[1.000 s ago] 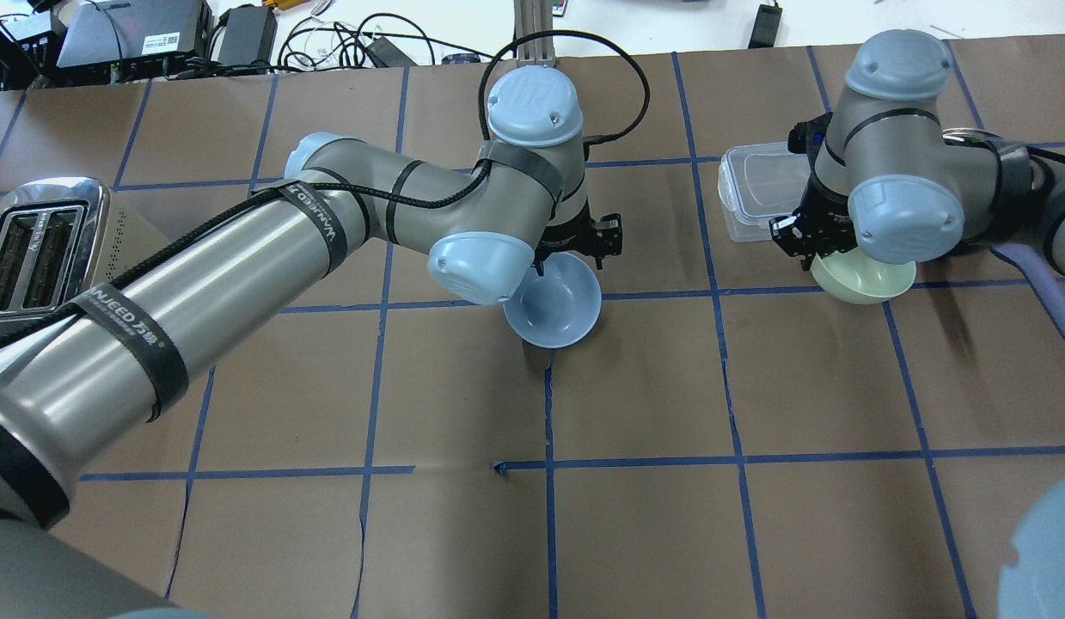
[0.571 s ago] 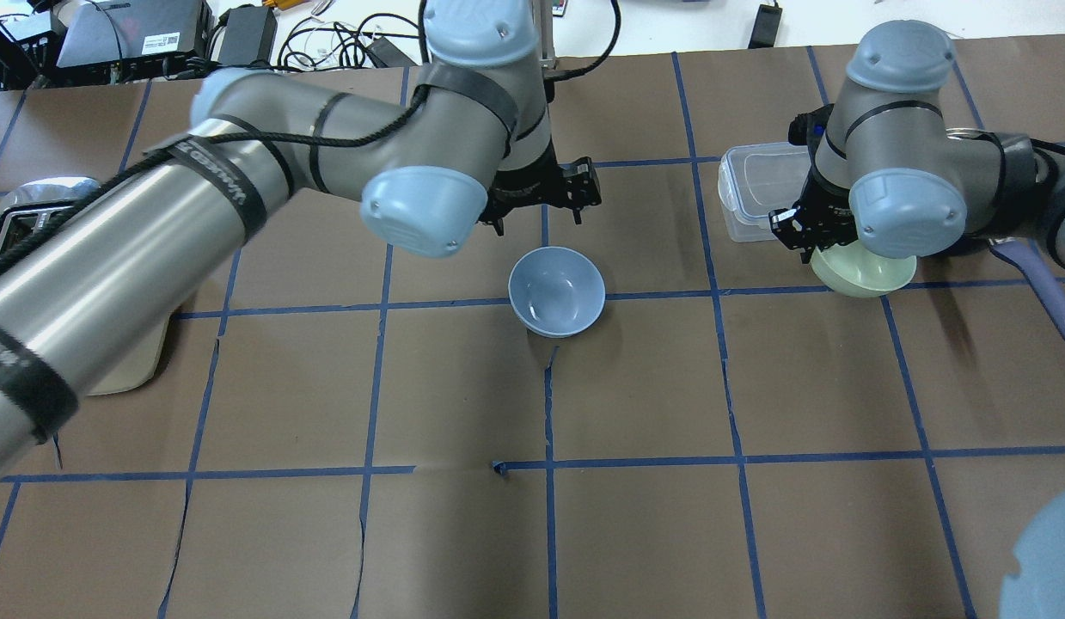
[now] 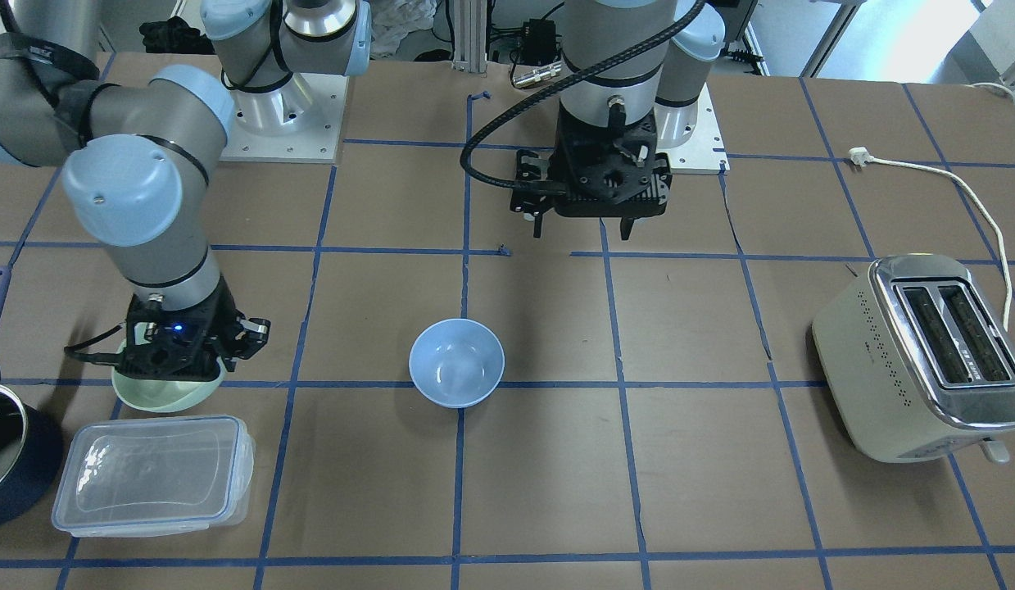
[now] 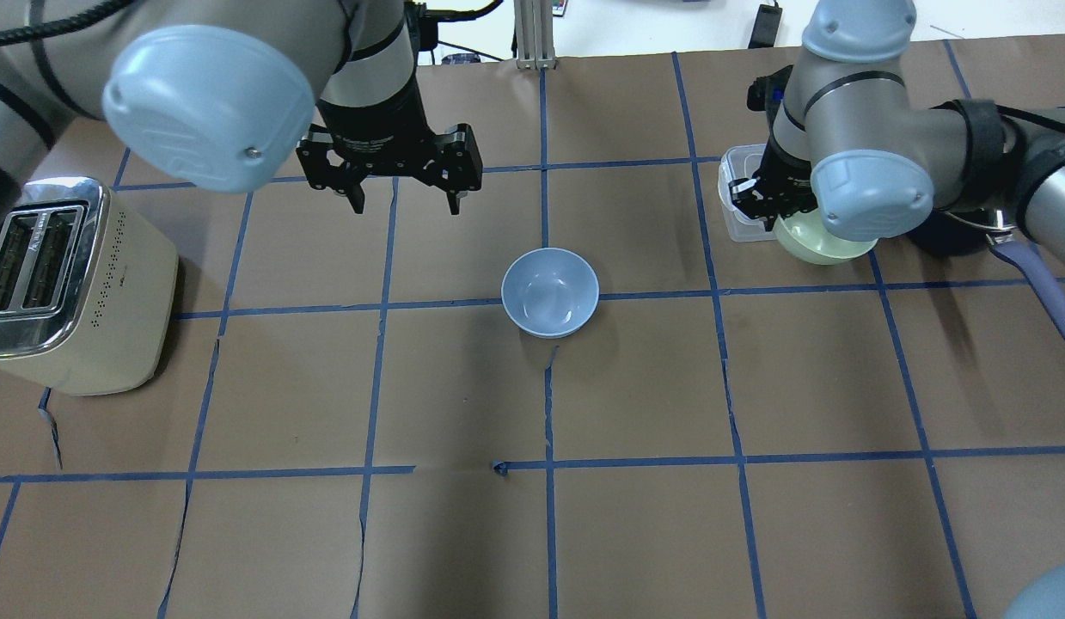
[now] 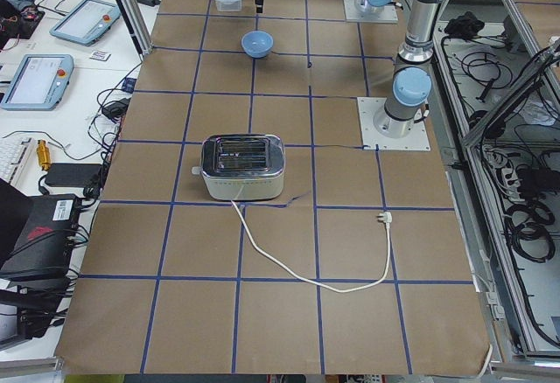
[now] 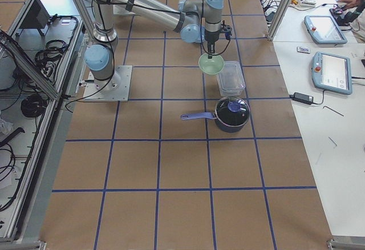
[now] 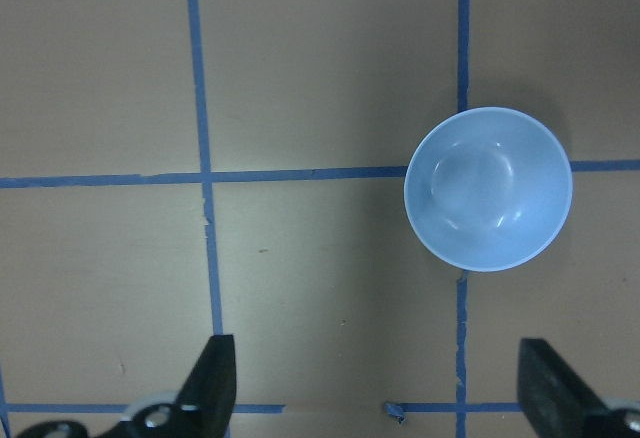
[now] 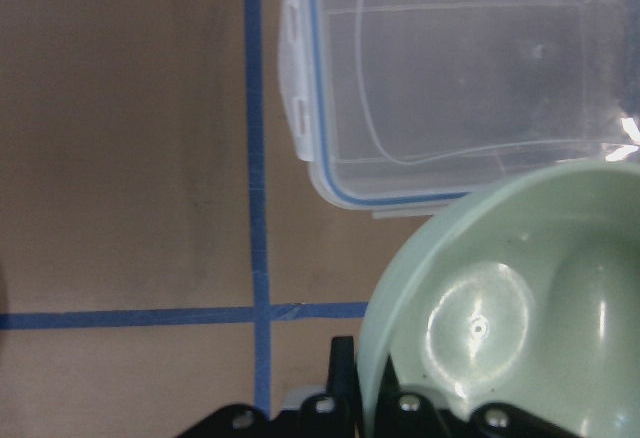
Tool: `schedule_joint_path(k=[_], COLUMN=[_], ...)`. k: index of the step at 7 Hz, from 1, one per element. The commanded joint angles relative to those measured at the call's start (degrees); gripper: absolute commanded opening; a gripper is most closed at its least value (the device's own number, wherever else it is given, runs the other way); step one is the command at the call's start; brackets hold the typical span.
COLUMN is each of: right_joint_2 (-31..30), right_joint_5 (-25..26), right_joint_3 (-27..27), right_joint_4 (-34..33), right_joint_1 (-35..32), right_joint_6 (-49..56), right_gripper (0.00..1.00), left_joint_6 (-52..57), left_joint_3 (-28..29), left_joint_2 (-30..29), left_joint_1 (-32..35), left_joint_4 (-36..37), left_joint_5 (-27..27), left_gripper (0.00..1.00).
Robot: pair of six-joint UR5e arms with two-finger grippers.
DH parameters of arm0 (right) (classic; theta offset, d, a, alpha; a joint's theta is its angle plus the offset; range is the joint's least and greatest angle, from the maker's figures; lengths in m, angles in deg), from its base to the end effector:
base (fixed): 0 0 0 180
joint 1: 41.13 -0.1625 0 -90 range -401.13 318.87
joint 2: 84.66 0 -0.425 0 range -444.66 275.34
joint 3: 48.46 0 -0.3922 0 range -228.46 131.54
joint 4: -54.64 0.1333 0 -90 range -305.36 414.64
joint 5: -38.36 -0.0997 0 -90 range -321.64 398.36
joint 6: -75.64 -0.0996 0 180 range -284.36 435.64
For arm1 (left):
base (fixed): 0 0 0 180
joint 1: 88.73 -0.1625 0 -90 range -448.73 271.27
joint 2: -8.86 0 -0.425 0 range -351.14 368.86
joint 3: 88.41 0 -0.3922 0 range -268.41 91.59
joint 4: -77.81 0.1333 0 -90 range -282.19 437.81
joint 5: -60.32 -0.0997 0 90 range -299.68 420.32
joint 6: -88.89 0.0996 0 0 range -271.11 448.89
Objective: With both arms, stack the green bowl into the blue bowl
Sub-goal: 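Open the left gripper and raise it away while the right gripper lifts the green bowl, then carry the green bowl with the right gripper over the blue bowl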
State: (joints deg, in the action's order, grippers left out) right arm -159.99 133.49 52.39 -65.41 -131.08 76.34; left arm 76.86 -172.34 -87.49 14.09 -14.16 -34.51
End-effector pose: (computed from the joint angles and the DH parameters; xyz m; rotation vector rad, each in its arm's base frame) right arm 0.1239 -0.5689 0.3137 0.0119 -3.0492 0.1197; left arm -0.2405 -0.4939 0.4799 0.0236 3.0506 0.0308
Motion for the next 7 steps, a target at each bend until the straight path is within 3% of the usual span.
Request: schedule_joint_path(k=[1, 2, 5, 7], right_joint_2=[0.1, 0.4, 7.4, 10.5], right_joint_5=[-0.1, 0.0, 0.4, 0.1], right_joint_3=[-0.6, -1.1, -7.5, -10.4], right_joint_4=[-0.7, -1.5, -2.6, -2.6], right_joint_1=[-8.2, -12.2, -23.1, -25.2], right_joint_6=[-7.7, -12.0, -21.2, -23.3], right_gripper=[0.0, 0.0, 0.0, 0.0], left_joint_6=[7.2, 10.3, 11.0, 10.8], left_joint_3=[-1.7, -1.4, 1.9, 2.4], left_joint_2=[3.7, 3.7, 2.3, 2.0], left_joint_1=[-8.4, -10.5, -11.7, -11.2], left_joint_4=[-2.5, -2.3, -2.4, -2.5], left_joint_5=[2.1, 4.6, 4.6, 4.6], left_gripper=[1.0, 0.95, 1.0, 1.0])
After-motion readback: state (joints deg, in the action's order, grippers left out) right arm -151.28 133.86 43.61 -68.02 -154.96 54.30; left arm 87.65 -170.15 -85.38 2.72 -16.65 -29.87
